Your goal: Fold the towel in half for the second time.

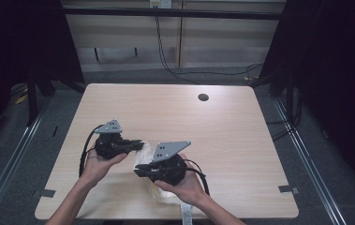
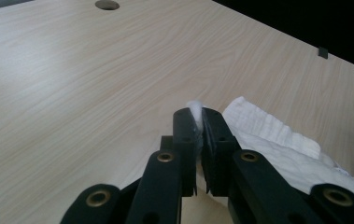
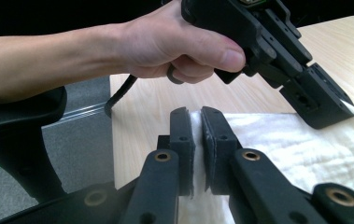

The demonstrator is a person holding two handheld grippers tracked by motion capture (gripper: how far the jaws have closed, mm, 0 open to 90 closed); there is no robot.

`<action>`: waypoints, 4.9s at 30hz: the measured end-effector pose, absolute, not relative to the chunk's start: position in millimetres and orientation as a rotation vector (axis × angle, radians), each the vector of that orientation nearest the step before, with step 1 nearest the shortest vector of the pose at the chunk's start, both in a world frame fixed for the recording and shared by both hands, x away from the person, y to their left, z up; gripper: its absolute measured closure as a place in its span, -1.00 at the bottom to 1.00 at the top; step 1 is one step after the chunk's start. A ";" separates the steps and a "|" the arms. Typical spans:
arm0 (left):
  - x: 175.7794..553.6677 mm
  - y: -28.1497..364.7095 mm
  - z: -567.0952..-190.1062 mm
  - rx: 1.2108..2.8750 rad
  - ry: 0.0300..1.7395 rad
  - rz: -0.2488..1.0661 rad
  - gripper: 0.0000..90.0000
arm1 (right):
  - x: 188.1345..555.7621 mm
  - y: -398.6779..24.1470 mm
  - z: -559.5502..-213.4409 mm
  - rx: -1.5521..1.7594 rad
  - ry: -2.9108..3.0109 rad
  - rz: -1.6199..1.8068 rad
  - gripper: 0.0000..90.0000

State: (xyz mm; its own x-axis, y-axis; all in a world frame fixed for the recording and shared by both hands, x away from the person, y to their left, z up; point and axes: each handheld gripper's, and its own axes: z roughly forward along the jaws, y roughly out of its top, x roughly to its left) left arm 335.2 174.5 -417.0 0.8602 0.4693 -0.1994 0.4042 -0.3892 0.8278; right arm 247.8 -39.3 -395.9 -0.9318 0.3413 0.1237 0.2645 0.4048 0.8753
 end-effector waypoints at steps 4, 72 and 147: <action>338.1 159.5 -415.1 2.036 0.623 0.069 0.90 | 245.2 -46.8 -395.4 0.576 2.539 1.573 0.86; 337.6 37.7 -471.4 2.155 0.556 -0.126 0.50 | 215.8 -149.5 -486.9 1.093 2.510 1.254 0.13; 253.5 269.0 -466.9 1.997 0.957 0.238 -0.28 | 214.1 -301.7 -456.7 1.314 2.074 1.311 -0.20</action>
State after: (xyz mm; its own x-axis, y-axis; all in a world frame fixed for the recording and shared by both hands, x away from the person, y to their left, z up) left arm 253.5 269.0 -466.9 0.6843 0.7051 -0.1858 0.5358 -0.3133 0.7841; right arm 214.1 -301.7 -456.7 -0.5049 0.8463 0.1698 0.5163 0.1385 0.8451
